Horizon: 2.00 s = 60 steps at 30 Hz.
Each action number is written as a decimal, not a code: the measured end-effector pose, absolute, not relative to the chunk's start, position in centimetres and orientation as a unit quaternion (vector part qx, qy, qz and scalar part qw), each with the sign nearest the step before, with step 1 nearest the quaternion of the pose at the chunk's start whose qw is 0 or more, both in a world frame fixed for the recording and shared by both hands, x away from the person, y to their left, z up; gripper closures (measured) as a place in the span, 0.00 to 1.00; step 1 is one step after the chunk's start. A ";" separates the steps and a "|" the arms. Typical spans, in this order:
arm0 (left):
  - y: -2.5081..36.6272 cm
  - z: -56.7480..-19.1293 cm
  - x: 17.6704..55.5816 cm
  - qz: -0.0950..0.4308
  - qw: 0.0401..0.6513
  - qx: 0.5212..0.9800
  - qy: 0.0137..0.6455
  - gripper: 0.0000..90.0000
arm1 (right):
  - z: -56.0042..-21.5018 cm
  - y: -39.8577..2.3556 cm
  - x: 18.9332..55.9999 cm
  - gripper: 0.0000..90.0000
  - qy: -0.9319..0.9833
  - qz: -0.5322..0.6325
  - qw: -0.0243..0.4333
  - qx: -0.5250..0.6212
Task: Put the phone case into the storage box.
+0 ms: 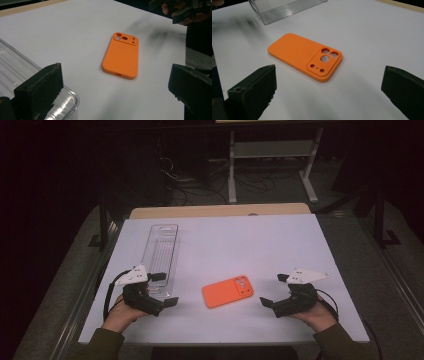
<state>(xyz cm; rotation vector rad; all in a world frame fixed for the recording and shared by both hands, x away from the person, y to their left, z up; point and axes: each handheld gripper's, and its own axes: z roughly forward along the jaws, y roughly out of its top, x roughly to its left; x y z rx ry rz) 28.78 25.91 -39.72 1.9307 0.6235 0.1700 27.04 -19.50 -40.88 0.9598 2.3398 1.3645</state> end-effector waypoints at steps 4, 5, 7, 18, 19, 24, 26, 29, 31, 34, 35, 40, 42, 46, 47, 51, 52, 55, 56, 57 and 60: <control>26.0 -39.7 28.8 0.072 0.524 0.808 0.261 0.00 | -40.9 -19.5 27.1 0.00 0.807 0.470 0.133 0.331; 25.9 -39.7 28.8 0.072 0.524 0.807 0.261 0.00 | -40.9 -19.5 27.0 0.00 0.807 0.471 0.133 0.330; 25.9 -39.7 28.8 0.071 0.525 0.807 0.262 0.00 | -40.9 -19.5 27.0 0.00 0.807 0.471 0.133 0.330; 25.5 -39.5 28.7 0.069 0.523 0.809 0.258 0.00 | -40.9 -19.6 27.2 0.00 0.806 0.473 0.131 0.332; 25.4 -39.5 28.8 0.071 0.523 0.811 0.254 0.00 | -40.9 -19.6 27.2 0.00 0.806 0.473 0.131 0.332; 25.0 -39.2 28.9 0.067 0.526 0.809 0.254 0.00 | -40.9 -19.6 27.3 0.00 0.804 0.474 0.131 0.335; 24.8 -39.2 28.9 0.065 0.525 0.809 0.255 0.00 | -40.8 -19.7 27.3 0.00 0.803 0.475 0.132 0.334; 24.0 -39.1 29.0 0.062 0.523 0.813 0.249 0.00 | -40.8 -19.7 27.2 0.00 0.802 0.477 0.131 0.334; 23.6 -39.0 29.1 0.059 0.523 0.814 0.245 0.00 | -40.8 -19.6 27.2 0.00 0.802 0.477 0.131 0.335; 23.0 -38.8 29.2 0.060 0.523 0.816 0.239 0.00 | -40.9 -19.6 27.3 0.00 0.803 0.476 0.130 0.334; 22.9 -38.8 29.2 0.059 0.523 0.816 0.238 0.00 | -40.9 -19.6 27.2 0.00 0.803 0.476 0.131 0.334; 22.0 -38.6 29.5 0.053 0.523 0.817 0.236 0.00 | -40.8 -19.6 27.2 0.00 0.803 0.476 0.129 0.335; 21.4 -38.5 29.8 0.049 0.520 0.819 0.236 0.00 | -40.9 -19.5 27.2 0.00 0.803 0.476 0.130 0.335; 20.4 -38.4 30.0 0.049 0.515 0.824 0.232 0.00 | -40.9 -19.5 27.3 0.00 0.805 0.474 0.130 0.333; 20.1 -38.5 30.1 0.046 0.515 0.823 0.233 0.00 | -40.9 -19.5 27.3 0.00 0.805 0.474 0.130 0.333; 19.2 -38.5 30.4 0.042 0.512 0.825 0.233 0.00 | -40.9 -19.6 27.3 0.00 0.805 0.475 0.129 0.332; 18.8 -38.6 30.6 0.042 0.509 0.828 0.232 0.00 | -40.9 -19.6 27.3 0.00 0.804 0.476 0.128 0.333; 18.5 -38.7 30.8 0.040 0.508 0.829 0.233 0.00 | -40.8 -19.6 27.3 0.00 0.803 0.476 0.128 0.333; 18.2 -38.7 30.9 0.040 0.505 0.830 0.234 0.00 | -40.8 -19.6 27.3 0.00 0.804 0.476 0.128 0.333; 17.9 -38.8 31.1 0.040 0.500 0.834 0.232 0.01 | -40.9 -19.5 27.3 0.00 0.805 0.475 0.128 0.332; 17.4 -39.0 31.2 0.040 0.501 0.833 0.233 0.06 | -40.9 -19.5 27.3 0.00 0.805 0.474 0.128 0.332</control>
